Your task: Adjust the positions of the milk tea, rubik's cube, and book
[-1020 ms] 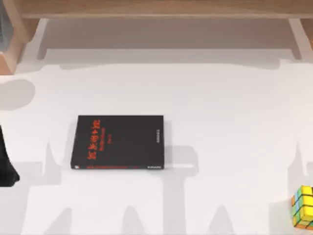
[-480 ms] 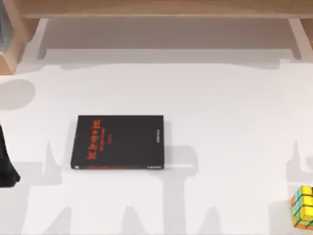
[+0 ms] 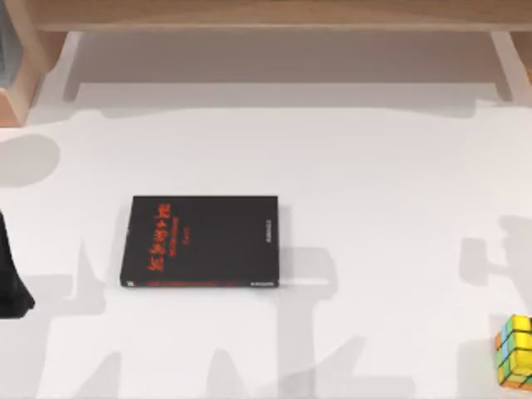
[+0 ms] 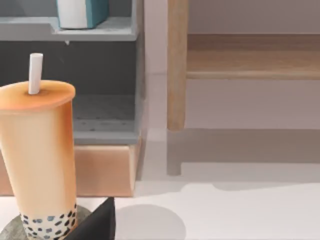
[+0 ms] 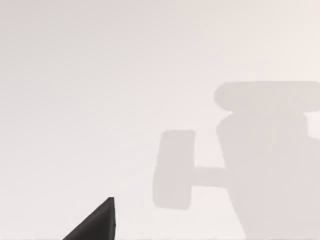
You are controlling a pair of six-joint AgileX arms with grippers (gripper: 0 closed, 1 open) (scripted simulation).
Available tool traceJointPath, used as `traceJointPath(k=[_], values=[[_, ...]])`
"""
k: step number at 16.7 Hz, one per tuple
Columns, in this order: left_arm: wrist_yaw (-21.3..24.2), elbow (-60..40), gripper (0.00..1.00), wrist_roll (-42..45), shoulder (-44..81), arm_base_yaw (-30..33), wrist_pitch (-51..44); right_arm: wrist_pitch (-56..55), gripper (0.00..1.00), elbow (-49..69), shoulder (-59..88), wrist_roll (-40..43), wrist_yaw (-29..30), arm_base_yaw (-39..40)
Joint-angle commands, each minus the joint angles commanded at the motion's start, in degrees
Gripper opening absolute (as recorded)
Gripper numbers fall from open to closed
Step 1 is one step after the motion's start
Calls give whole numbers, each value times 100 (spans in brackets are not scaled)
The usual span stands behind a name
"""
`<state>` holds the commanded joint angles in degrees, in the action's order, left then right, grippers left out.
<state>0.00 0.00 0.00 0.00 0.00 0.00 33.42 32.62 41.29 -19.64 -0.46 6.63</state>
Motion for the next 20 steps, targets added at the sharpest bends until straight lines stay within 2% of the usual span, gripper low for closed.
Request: traceJointPath(k=[5,9,16,20], values=[[0,0,100,0,0,0,0,1922,100,1364,2353,-494,1,596],[0,0,100,0,0,0,0,2870,100,1865,3456,-642,24,960],[0,0,100,0,0,0,0,3016,100,1881,3645,-659,45,993],[0,0,100,0,0,0,0,2427,100,1481,3843,-661,48,1012]])
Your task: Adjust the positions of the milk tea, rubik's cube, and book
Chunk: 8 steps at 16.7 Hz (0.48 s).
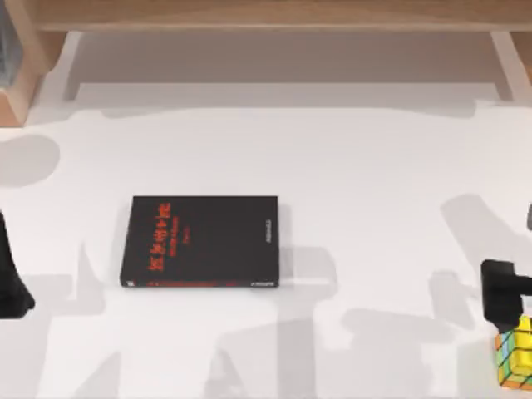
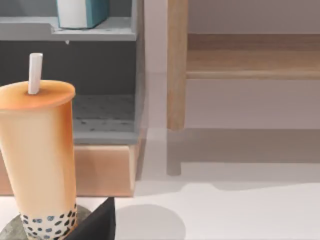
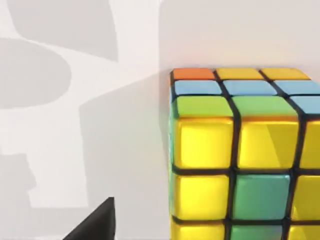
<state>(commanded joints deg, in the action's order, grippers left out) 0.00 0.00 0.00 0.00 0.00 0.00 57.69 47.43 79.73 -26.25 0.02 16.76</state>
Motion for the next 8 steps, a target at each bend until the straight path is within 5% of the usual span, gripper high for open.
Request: traceJointPath(k=[8], values=[[0,0,100,0,0,0,0,-923,100,-597,329,-29,-1,22]])
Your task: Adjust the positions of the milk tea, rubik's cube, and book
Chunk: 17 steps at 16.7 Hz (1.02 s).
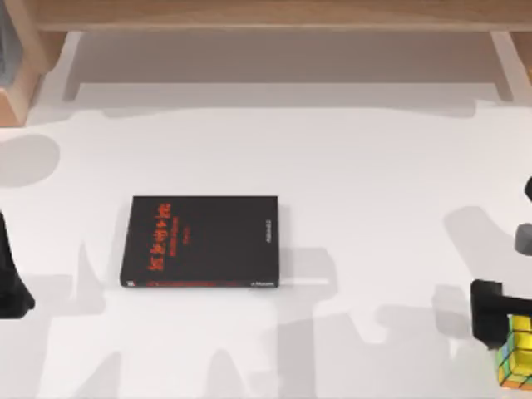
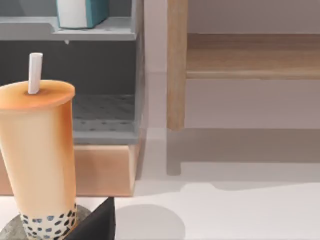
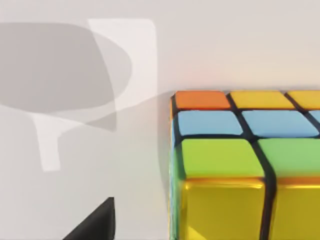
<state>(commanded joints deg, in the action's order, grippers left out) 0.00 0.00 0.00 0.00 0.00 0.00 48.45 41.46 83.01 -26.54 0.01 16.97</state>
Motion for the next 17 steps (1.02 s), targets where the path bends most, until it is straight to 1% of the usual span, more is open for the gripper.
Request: traceJointPath(k=[1,14,15,17], values=[[0,0,100,0,0,0,0,0,100,0,0,0,0,0],[0,0,100,0,0,0,0,0,2,0,0,0,0,0],[0,0,100,0,0,0,0,0,0,0,0,0,0,0],[0,0,100,0,0,0,0,0,0,0,0,0,0,0]])
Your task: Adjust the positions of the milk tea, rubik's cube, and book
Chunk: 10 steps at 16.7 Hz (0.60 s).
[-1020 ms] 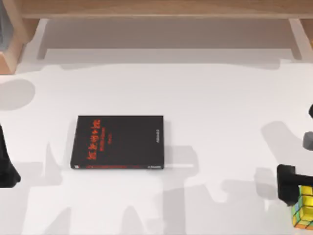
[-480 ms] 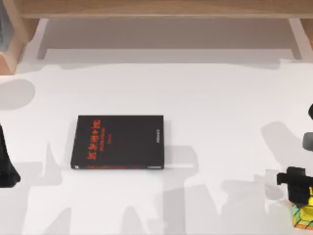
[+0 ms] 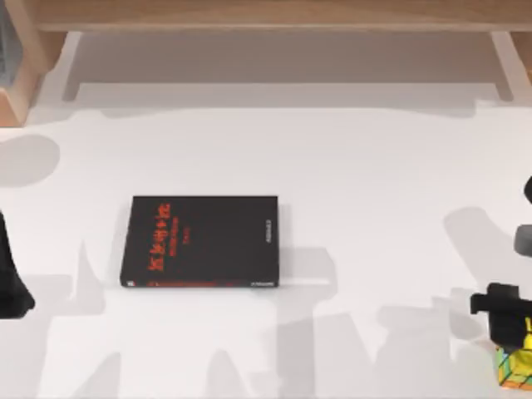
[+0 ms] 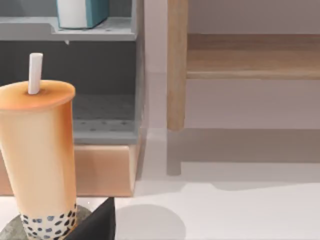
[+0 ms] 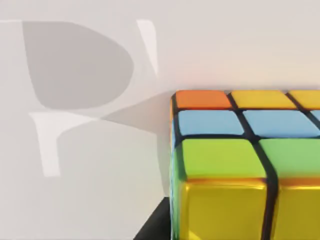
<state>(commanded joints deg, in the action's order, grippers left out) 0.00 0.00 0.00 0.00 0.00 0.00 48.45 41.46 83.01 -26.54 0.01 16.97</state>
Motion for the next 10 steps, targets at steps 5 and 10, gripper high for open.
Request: traceJointPath(k=[5,10], values=[[0,0,100,0,0,0,0,0,0,0,0,0,0,0],[0,0,100,0,0,0,0,346,0,215,-138,-3,5,-10]])
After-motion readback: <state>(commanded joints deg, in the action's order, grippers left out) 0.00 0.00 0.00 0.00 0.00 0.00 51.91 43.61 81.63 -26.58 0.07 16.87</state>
